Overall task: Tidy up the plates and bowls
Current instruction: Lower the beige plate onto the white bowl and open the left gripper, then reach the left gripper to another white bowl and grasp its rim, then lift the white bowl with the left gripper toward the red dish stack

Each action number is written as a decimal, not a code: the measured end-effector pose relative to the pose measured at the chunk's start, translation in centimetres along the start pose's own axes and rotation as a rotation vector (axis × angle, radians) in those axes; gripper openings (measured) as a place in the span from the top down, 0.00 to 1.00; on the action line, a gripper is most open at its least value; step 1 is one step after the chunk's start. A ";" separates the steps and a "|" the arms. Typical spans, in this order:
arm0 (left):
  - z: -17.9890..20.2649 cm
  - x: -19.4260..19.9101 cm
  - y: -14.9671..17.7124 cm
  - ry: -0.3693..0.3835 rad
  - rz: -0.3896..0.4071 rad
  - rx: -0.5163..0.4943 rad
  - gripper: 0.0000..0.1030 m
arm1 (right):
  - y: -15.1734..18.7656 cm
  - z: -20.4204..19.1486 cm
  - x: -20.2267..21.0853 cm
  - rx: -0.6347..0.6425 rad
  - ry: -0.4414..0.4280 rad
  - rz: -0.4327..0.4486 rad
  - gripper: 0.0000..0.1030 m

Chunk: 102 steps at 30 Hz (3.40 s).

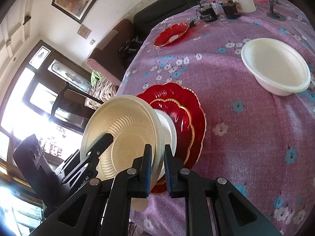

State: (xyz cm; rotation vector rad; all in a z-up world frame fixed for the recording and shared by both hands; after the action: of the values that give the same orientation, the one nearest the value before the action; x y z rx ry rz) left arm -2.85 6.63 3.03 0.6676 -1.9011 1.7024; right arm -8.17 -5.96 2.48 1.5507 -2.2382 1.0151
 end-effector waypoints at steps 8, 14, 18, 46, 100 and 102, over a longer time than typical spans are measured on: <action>-0.4 -1.2 0.3 -0.001 -0.020 0.021 0.83 | -0.6 0.7 -0.2 -0.002 0.021 0.013 0.87; -0.4 -2.4 0.6 0.003 -0.030 0.021 0.81 | -0.5 0.5 0.2 0.007 0.022 0.028 0.86; -0.8 -1.8 0.4 0.009 -0.013 0.027 0.52 | -0.6 0.2 1.4 0.017 0.010 0.058 0.86; 14.6 5.4 1.7 0.265 0.048 -0.218 0.40 | 5.5 7.5 17.9 0.127 0.178 0.390 0.87; 28.4 0.1 0.7 0.419 -0.195 -0.267 0.86 | 5.9 18.0 24.2 -0.251 0.171 0.431 0.89; 26.6 1.0 1.3 0.407 -0.190 -0.264 0.86 | 6.4 16.9 23.6 -0.237 0.153 0.411 0.89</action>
State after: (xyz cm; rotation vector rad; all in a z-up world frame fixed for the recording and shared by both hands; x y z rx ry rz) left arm -5.57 -19.74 0.14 0.3523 -1.6717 1.3190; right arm -20.39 -32.94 0.47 0.9072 -2.5116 0.8848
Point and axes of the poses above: each gripper's, at about its wrist camera, not at the fingertips, and x roughly against the way its jaws point, z to its right, y to its underside, the point moved 6 cm from there along -x, roughly the way its jaws point, and after that the axes turned 11 degrees about -y, right-handed, at the moved point
